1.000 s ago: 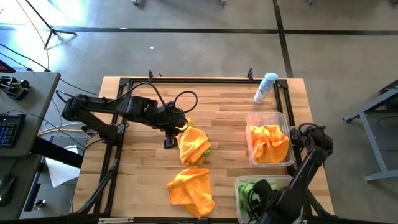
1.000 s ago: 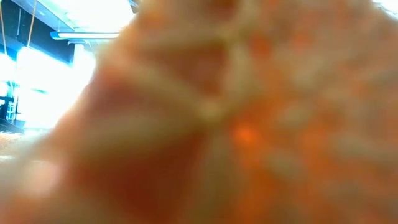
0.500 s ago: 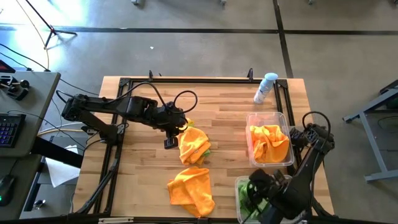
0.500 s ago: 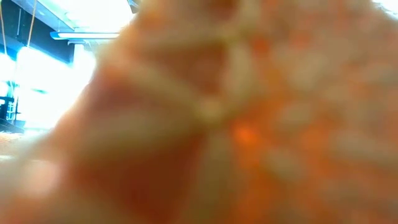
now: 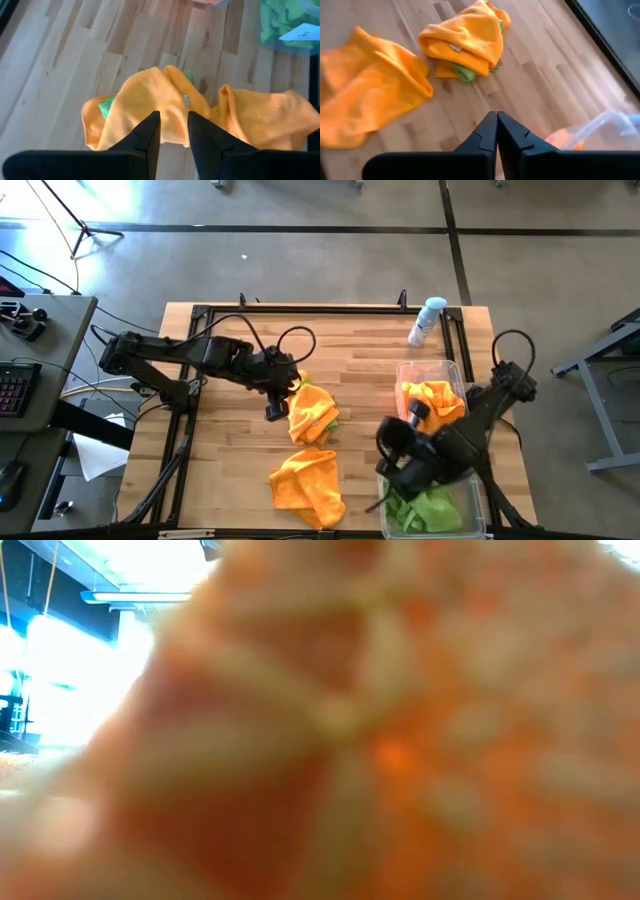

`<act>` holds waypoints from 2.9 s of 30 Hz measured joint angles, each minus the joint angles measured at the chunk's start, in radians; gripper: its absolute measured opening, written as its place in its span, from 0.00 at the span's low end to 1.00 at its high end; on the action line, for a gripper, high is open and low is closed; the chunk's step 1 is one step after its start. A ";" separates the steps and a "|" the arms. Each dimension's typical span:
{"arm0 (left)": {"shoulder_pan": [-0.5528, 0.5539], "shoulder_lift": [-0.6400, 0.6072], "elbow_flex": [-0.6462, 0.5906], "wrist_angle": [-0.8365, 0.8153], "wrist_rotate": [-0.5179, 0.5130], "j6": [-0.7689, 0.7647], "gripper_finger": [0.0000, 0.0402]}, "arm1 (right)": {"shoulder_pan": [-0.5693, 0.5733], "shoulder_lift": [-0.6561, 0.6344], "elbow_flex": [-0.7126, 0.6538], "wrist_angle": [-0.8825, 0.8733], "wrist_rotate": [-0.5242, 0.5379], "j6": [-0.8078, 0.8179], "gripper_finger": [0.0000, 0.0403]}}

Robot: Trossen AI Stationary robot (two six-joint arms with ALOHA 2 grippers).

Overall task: Sort microfiber towel by color & place in baskets
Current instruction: Put the yellow towel into the top transparent bin

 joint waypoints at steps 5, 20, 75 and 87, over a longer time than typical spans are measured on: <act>-0.039 0.000 0.000 0.000 0.000 -0.035 0.22 | -0.101 -0.071 -0.183 0.239 -0.097 -0.231 0.00; -0.179 0.016 -0.001 -0.007 -0.015 -0.138 0.22 | -0.319 -0.450 -0.898 1.172 -0.307 -0.558 0.00; -0.442 0.640 -0.003 0.240 0.107 -0.443 0.02 | -0.471 -0.502 -0.967 1.334 -0.431 -0.422 0.00; -0.434 0.269 0.017 0.120 -0.096 -0.424 0.00 | -0.484 -0.505 -0.967 1.339 -0.428 -0.433 0.00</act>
